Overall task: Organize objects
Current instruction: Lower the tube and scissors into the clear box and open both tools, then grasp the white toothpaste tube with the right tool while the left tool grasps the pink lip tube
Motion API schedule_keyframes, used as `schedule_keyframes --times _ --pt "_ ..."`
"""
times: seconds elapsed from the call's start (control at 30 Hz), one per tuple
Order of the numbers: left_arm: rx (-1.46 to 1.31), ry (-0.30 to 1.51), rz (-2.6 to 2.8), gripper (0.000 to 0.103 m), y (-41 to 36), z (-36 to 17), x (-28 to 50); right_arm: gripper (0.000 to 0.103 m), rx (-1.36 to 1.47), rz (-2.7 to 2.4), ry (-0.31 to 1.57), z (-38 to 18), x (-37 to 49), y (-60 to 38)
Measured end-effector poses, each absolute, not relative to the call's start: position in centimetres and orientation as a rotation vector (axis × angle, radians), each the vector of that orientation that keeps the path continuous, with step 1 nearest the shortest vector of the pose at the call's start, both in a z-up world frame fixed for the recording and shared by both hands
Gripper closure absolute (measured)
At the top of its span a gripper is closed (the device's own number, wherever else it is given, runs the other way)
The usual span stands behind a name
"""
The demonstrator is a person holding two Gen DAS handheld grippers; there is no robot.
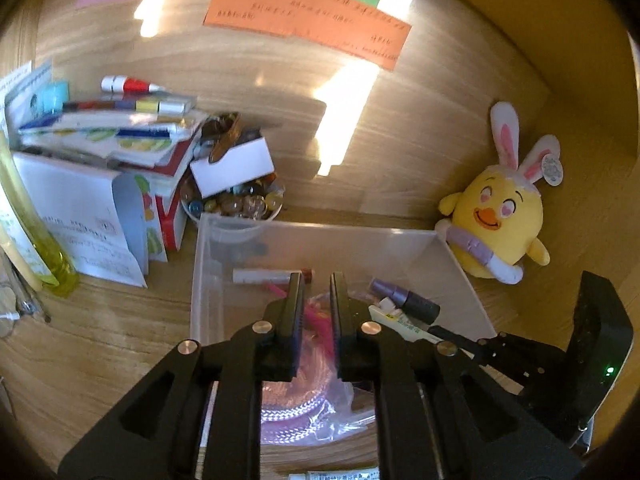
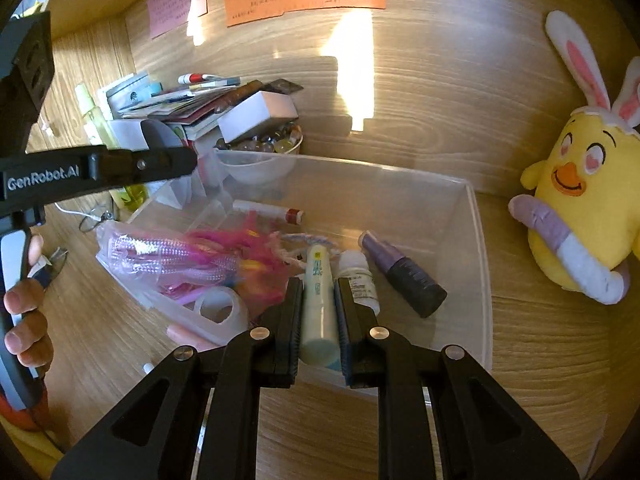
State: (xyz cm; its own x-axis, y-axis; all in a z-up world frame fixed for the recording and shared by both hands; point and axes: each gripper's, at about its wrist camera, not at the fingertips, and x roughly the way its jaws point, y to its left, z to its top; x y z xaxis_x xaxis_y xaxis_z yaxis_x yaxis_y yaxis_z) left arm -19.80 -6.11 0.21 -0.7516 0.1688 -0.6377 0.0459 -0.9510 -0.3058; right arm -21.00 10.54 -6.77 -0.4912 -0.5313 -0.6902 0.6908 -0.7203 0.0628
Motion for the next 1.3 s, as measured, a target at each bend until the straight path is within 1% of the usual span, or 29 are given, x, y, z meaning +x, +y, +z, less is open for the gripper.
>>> schedule_keyframes --times 0.07,0.13,0.17,0.23,0.27,0.3,0.33,0.4,0.43,0.47,0.53,0.6,0.63,0.73,0.83,1.07,1.3 --pt "-1.084 -0.477 2.832 0.086 -6.1 0.2 -19.6 0.088 0.920 -2.220 0.302 -6.7 -20.9 10.4" --pt "-1.075 -0.466 2.836 0.078 -5.9 0.4 -19.2 0.087 0.914 -2.222 0.317 -6.5 -20.6 10.4" --pt "-1.067 -0.449 2.844 0.076 -5.7 0.6 -18.9 0.086 0.913 -2.220 0.319 -6.3 -20.5 10.4" --pt "-1.047 -0.391 2.868 0.065 -5.2 1.1 -18.1 0.078 0.898 -2.220 0.324 -6.0 -20.0 10.5" --pt "-1.032 -0.358 2.882 0.062 -4.8 1.5 -17.6 0.077 0.887 -2.227 0.330 -5.8 -19.8 10.5" --pt "-1.007 -0.312 2.900 0.054 -4.3 1.9 -16.9 0.073 0.869 -2.239 0.342 -5.5 -19.4 10.6" --pt "-0.988 -0.280 2.915 0.050 -4.0 2.3 -16.4 0.071 0.858 -2.246 0.351 -5.3 -19.1 10.6" --pt "-0.953 -0.216 2.944 0.038 -3.4 3.0 -15.2 0.067 0.835 -2.250 0.357 -4.8 -18.6 10.8" --pt "-0.944 -0.197 2.952 0.032 -3.2 3.2 -15.0 0.064 0.824 -2.252 0.358 -4.6 -18.3 10.9" --pt "-0.932 -0.175 2.960 0.030 -3.0 3.4 -14.5 0.062 0.817 -2.253 0.357 -4.4 -18.0 11.1" --pt "-0.919 -0.146 2.968 0.017 -2.7 3.7 -13.4 0.054 0.803 -2.258 0.355 -4.0 -17.4 11.5" --pt "-0.917 -0.137 2.978 0.010 -2.6 3.7 -12.6 0.048 0.788 -2.263 0.353 -3.7 -16.8 12.0" --pt "-0.919 -0.133 2.982 0.009 -2.6 3.6 -12.3 0.044 0.783 -2.266 0.353 -3.6 -16.5 12.3" --pt "-0.951 -0.129 2.981 0.005 -2.7 3.1 -11.3 0.039 0.777 -2.271 0.345 -3.4 -15.8 13.0" --pt "-1.004 -0.146 2.972 0.003 -2.9 2.1 -10.6 0.036 0.783 -2.267 0.335 -3.6 -15.0 13.8" --pt "-1.155 -0.204 2.944 0.003 -4.5 -1.3 -9.3 0.035 0.852 -2.207 0.350 -5.5 -13.4 14.1" --pt "-1.315 -0.289 2.918 0.003 -7.5 -4.9 -8.4 0.035 0.945 -2.041 0.425 -8.6 -12.4 10.4"
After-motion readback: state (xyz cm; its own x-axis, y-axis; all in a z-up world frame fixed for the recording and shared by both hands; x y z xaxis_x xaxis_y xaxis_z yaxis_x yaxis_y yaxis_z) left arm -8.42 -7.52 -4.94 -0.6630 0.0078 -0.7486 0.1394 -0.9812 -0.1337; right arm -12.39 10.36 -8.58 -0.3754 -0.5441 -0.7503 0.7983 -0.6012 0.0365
